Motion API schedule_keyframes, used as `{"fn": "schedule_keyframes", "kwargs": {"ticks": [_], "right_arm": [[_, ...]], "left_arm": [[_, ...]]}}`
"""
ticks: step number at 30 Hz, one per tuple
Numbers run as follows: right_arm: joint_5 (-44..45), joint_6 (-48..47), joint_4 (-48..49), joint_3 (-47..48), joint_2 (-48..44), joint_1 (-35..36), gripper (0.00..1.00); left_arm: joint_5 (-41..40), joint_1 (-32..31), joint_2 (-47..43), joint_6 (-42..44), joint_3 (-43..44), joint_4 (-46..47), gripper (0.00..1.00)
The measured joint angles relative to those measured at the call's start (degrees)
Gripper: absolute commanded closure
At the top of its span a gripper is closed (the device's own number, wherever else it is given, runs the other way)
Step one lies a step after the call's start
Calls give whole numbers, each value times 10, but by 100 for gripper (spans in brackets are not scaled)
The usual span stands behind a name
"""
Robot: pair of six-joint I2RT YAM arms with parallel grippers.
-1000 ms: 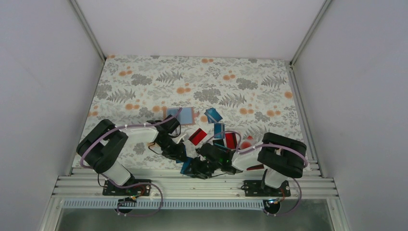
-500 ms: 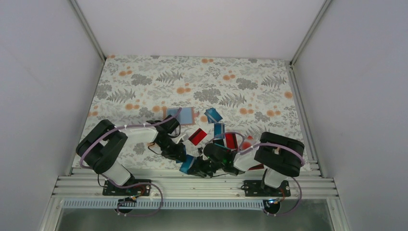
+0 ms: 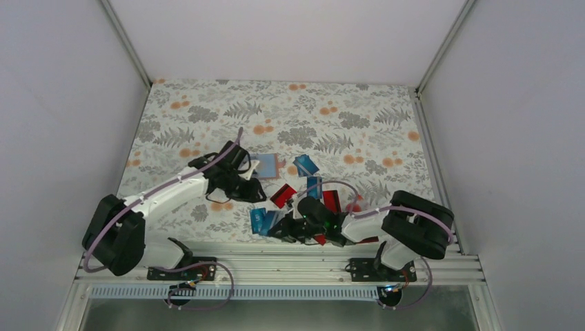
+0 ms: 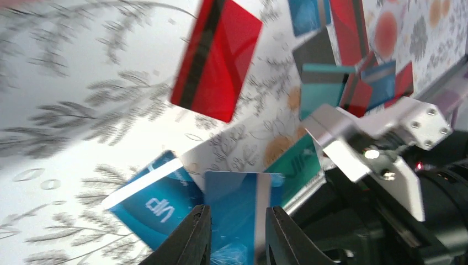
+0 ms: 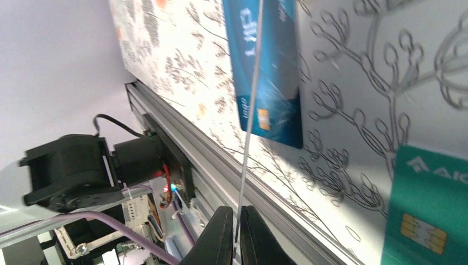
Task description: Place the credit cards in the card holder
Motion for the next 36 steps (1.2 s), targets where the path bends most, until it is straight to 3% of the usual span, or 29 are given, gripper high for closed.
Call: {"fn": "schedule_keyframes", "kwargs": {"ticks": [8,18,25,36], "right_arm": [[-24,-55,-1,-2,-58,-62,96],[-131,-162,-38,43,-88,-207,96],[-220,-250,-76,162,6,-292,96],[-301,-344,-146,316,181,-325,96]], "left_arm": [[-4,93,-36,14,7,-18,68],[-3,160,-32,26,52,-17,67],[-32,206,14,18,82,-2,67],[-73,228,75,4,103,26,67]]}}
